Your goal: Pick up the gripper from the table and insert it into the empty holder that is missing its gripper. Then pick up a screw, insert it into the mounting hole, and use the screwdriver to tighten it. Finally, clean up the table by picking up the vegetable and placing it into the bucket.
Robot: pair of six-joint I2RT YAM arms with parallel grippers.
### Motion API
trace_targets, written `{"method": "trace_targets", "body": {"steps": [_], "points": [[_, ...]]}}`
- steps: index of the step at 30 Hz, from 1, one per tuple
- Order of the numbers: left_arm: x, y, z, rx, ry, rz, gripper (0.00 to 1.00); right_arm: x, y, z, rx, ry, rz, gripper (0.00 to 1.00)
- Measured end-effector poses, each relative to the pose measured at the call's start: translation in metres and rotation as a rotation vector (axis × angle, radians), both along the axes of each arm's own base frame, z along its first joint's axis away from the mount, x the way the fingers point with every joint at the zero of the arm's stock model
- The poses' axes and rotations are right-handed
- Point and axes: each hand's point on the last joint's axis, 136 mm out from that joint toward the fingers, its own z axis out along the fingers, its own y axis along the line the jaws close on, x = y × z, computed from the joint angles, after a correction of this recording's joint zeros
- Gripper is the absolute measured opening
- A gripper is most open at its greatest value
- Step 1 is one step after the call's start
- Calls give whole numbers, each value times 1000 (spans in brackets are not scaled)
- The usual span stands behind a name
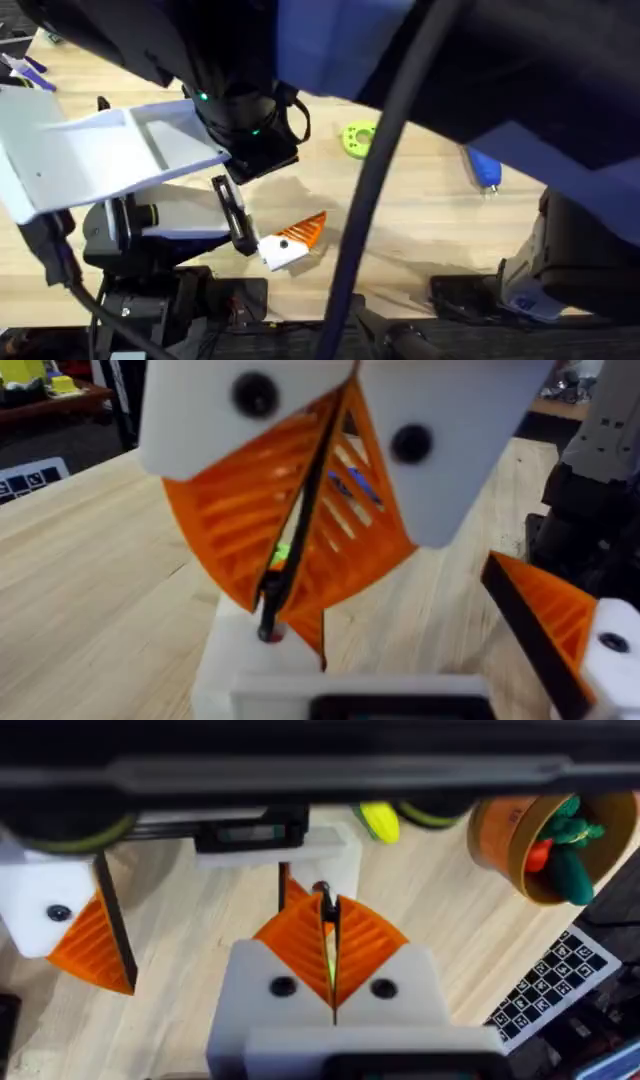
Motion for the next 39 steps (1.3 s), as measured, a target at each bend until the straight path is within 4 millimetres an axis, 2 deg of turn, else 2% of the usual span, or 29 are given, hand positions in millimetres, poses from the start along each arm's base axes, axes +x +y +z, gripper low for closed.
{"method": "trace_targets", "body": {"steps": [39], "points": [[0, 0, 0, 2, -5, -1, 985, 0, -1, 5, 1, -1, -2, 6]]}}
